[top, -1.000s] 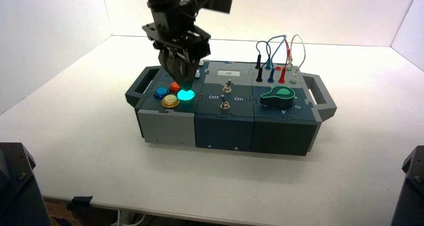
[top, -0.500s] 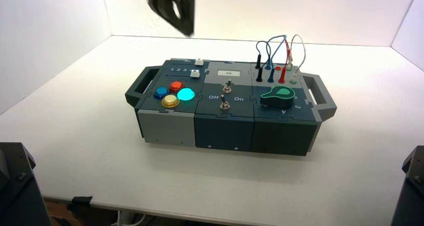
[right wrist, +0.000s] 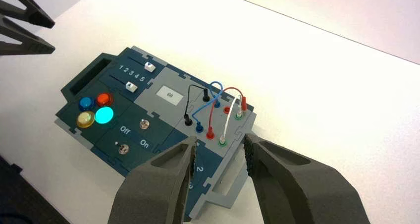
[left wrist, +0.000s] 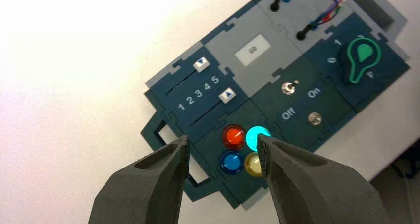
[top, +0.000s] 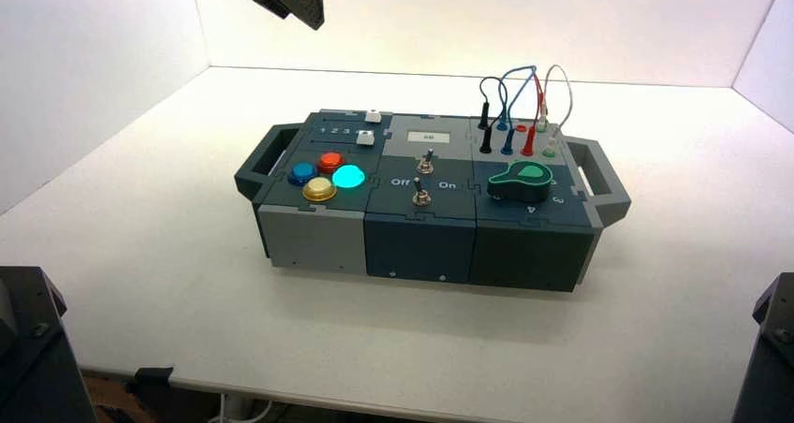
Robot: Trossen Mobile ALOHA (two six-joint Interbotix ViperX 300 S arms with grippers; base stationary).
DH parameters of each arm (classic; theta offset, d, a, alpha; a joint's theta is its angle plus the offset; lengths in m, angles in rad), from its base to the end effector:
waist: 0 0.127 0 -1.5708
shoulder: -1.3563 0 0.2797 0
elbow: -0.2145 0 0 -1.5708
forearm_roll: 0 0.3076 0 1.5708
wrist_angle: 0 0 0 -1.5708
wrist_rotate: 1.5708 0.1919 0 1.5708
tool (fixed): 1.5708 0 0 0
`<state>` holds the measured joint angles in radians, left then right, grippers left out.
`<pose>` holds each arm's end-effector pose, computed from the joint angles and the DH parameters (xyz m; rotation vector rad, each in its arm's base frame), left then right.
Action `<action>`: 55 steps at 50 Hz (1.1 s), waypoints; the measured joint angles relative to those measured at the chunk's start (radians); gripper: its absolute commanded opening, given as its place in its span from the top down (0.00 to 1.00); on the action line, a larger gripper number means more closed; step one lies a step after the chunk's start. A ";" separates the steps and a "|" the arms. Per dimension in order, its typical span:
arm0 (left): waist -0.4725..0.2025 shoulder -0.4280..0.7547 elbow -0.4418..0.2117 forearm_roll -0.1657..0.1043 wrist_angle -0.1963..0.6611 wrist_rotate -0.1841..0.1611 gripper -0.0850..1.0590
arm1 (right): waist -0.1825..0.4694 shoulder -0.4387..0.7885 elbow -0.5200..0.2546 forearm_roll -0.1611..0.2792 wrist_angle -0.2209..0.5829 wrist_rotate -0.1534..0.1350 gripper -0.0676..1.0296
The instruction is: Push the green button with the left gripper.
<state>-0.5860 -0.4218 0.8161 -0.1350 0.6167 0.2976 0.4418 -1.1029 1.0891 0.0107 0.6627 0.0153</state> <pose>0.2656 -0.1942 0.1209 0.4229 0.9353 -0.6999 0.2195 0.1052 0.1917 -0.1187 0.6437 0.4247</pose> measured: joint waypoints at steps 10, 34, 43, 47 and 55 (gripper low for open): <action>0.055 -0.026 0.043 0.000 -0.043 0.000 0.31 | 0.000 0.000 0.000 0.002 -0.005 0.000 0.47; 0.075 0.009 0.044 0.012 -0.049 0.000 0.32 | 0.000 -0.005 0.000 0.002 -0.006 0.000 0.47; 0.091 0.011 0.044 0.015 -0.057 0.000 0.32 | 0.000 -0.006 0.000 0.000 -0.006 0.000 0.47; 0.092 0.011 0.043 0.015 -0.057 0.000 0.32 | 0.000 -0.005 0.000 0.000 -0.006 0.000 0.47; 0.094 0.011 0.043 0.015 -0.058 0.000 0.32 | 0.000 -0.006 0.000 0.002 -0.006 0.000 0.47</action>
<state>-0.4924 -0.4111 0.8590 -0.1197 0.5584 0.2976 0.4418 -1.1091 1.0891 0.0123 0.6565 0.0153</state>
